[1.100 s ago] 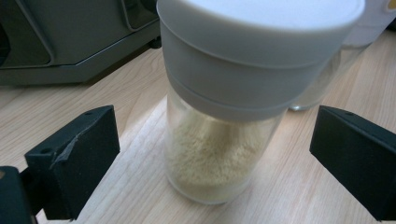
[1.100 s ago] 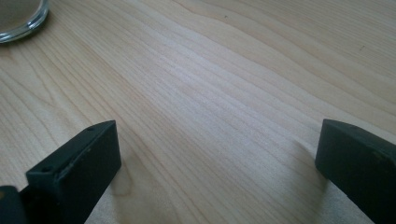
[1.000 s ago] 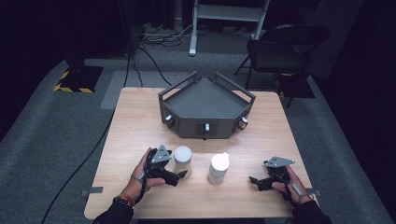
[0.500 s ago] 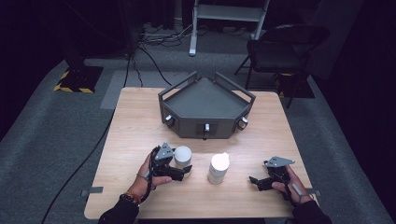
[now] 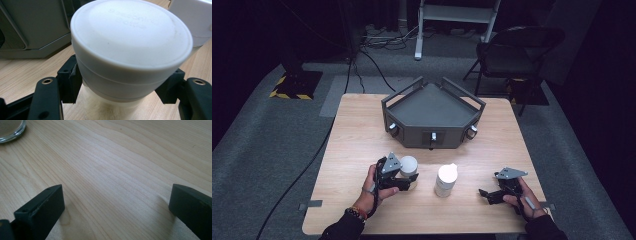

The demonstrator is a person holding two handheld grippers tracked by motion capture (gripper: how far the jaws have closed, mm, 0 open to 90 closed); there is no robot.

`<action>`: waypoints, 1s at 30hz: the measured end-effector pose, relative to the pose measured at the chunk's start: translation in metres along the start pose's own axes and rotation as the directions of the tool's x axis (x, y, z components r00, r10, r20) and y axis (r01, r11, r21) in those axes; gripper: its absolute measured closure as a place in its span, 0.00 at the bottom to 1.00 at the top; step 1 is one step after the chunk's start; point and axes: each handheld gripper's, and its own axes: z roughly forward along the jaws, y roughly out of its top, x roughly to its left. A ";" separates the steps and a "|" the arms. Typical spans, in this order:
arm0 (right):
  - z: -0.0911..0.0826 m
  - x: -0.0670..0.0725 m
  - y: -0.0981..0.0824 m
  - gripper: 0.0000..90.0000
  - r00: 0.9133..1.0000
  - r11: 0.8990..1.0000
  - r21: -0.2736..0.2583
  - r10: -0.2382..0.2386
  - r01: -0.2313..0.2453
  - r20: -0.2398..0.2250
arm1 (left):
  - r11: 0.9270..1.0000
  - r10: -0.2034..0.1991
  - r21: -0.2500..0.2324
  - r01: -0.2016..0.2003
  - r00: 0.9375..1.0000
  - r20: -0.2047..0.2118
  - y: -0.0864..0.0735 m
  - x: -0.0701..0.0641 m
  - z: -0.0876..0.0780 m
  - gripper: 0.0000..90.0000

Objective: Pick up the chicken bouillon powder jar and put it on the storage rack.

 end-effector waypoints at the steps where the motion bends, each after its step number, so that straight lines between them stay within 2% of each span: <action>1: 0.000 0.000 0.000 0.00 1.000 1.000 0.000 0.000 0.000 0.000 | 1.000 -0.005 -0.003 0.005 1.000 -0.005 0.000 -0.001 0.000 0.37; 9: 0.000 0.000 0.000 0.00 1.000 1.000 0.000 0.000 0.000 0.000 | 1.000 -0.003 -0.012 0.003 1.000 -0.018 0.001 -0.003 -0.002 0.37; 13: 0.000 0.000 0.000 0.00 1.000 1.000 0.000 0.000 0.000 0.000 | 0.999 0.000 -0.032 -0.001 1.000 -0.026 0.003 -0.003 -0.008 0.38; 20: 0.000 0.000 0.000 0.00 1.000 1.000 0.000 0.000 0.000 0.000 | 1.000 0.005 -0.031 -0.006 1.000 -0.029 0.009 -0.005 -0.010 0.38; 22: 0.000 0.000 0.000 0.00 1.000 1.000 0.000 0.000 0.000 0.000 | 0.999 0.001 -0.036 -0.003 0.998 -0.055 0.010 -0.010 -0.009 0.38; 30: 0.000 0.000 0.000 0.00 1.000 1.000 0.000 0.000 0.000 0.000 | 0.999 0.000 -0.034 -0.003 0.998 -0.066 0.020 -0.011 -0.007 0.38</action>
